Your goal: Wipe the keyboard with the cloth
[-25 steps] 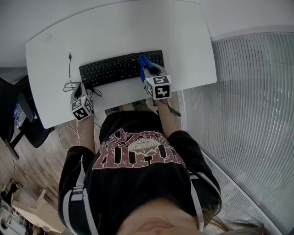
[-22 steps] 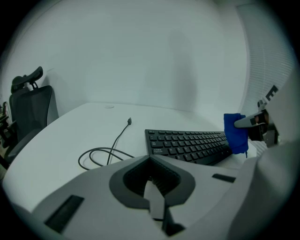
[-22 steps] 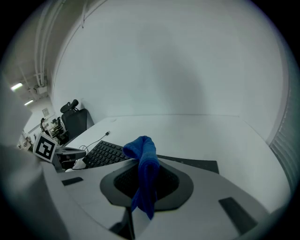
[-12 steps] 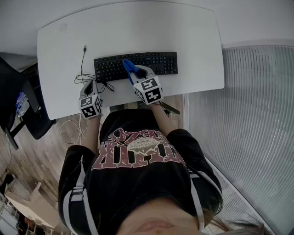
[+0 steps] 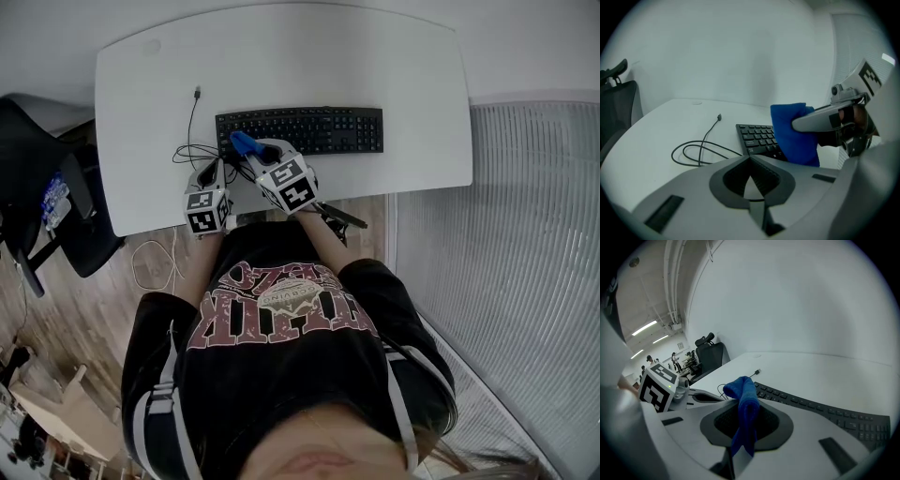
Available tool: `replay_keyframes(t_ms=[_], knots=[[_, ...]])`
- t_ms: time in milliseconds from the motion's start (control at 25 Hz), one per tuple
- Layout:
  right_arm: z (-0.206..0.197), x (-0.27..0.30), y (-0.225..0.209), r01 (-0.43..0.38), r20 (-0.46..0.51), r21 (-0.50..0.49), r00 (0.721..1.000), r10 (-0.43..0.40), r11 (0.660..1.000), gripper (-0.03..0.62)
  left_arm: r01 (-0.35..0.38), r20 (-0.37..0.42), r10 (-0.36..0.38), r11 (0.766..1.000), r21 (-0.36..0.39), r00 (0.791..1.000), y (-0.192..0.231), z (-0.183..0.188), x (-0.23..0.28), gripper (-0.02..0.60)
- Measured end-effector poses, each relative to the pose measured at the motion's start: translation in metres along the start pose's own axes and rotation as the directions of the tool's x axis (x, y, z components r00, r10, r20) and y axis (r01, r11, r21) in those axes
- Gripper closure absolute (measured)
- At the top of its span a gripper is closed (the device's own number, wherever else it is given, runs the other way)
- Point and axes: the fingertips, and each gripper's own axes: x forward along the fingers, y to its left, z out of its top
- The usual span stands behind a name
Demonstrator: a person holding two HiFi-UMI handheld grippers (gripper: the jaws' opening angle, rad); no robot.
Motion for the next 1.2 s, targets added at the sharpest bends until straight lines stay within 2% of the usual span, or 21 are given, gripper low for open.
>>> replay_keyframes(t_ms=[600, 840, 1200], knots=[[-0.006, 0.049, 0.055, -0.115, -0.102, -0.080, 0.989, 0.107, 0.990, 0.530, 0.081, -0.022, -0.080, 0.995, 0.057, 0.997, -0.001, -0.004, -0.010, 0.552], [-0.010, 0.056, 0.057, -0.112, -0.140, -0.146, 0.986, 0.091, 0.983, 0.530, 0.081, -0.017, -0.080, 0.994, 0.070, 0.997, 0.001, 0.000, -0.009, 0.552], [-0.012, 0.052, 0.054, -0.110, -0.140, -0.140, 0.986, 0.091, 0.984, 0.530, 0.078, -0.010, -0.077, 0.995, 0.058, 0.997, 0.001, 0.004, -0.007, 0.552]])
